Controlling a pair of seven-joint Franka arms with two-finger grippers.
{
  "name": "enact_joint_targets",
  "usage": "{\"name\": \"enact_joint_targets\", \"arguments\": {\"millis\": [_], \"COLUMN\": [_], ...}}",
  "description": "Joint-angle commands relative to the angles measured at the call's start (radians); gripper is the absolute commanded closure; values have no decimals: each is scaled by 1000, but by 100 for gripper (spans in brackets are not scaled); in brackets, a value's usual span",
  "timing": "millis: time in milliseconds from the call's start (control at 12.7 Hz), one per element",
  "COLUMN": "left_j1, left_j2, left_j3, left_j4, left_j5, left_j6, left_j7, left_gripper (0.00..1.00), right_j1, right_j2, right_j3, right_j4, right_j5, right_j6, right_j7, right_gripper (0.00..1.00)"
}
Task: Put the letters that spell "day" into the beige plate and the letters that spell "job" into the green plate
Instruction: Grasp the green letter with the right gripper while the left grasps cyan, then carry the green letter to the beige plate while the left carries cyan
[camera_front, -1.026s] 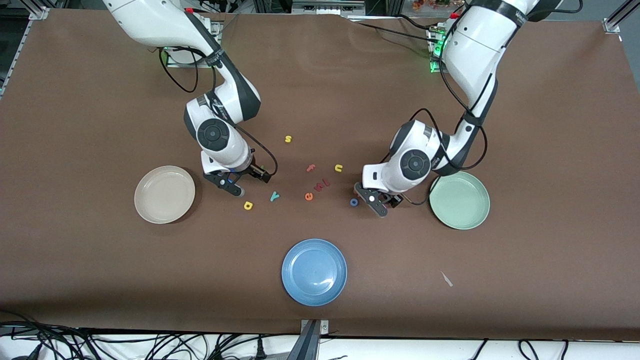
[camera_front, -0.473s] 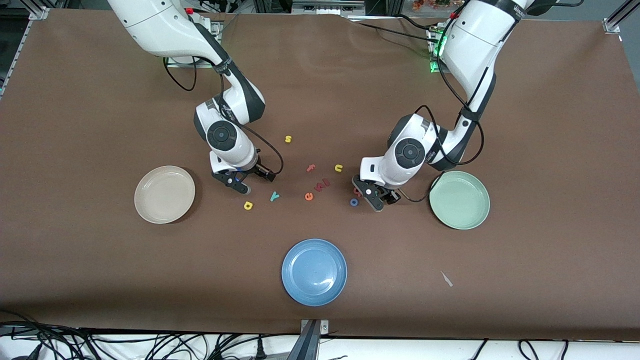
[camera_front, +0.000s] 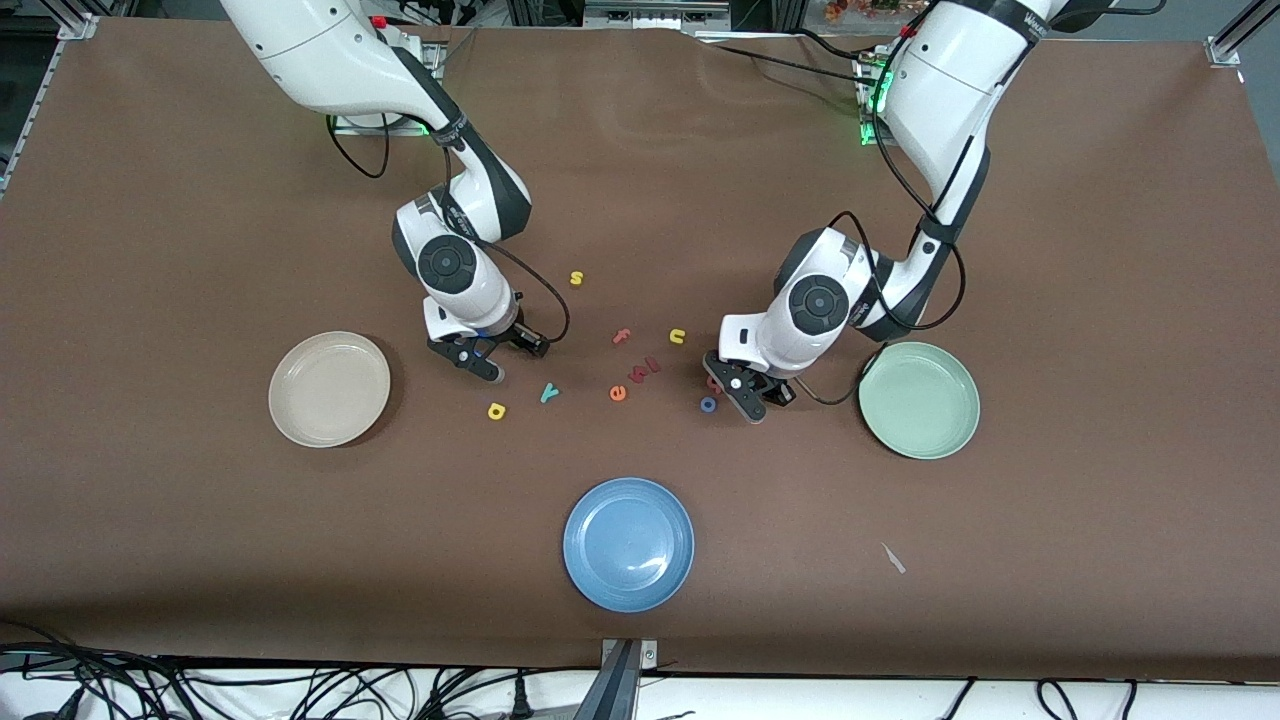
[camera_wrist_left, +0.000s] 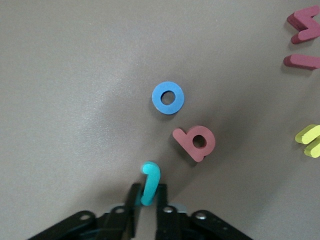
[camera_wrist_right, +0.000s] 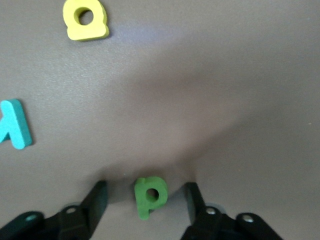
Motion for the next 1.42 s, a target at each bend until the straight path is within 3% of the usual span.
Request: {"name": "enact_joint_targets", "arguments": {"millis": [0, 237, 710, 1026, 1341], "left_j1": [-11, -2, 37, 130, 277], "left_j2": [-5, -37, -201, -256, -230], "left_j3": [8, 11, 83, 81, 71], "left_j4": [0, 4, 6, -5, -10], "left_j5": [17, 19, 60, 224, 224], "left_j6": [6, -36, -283, -346, -342], "left_j7": [2, 8, 8, 51, 136], "left_gripper": [100, 100, 100, 100, 100], "right_j1": [2, 2, 2, -11, -14], "right_j2": [-6, -5, -6, -8, -35], "right_j3": [-2, -2, -2, -4, -28], "right_j4": [-13, -13, 6, 123, 168], "right_j5": [-18, -18, -10, -15, -16], "right_j6": [15, 16, 13, -137, -240], "right_j7": [-4, 1, 7, -13, -154], "right_gripper": [52, 68, 97, 100, 100]}}
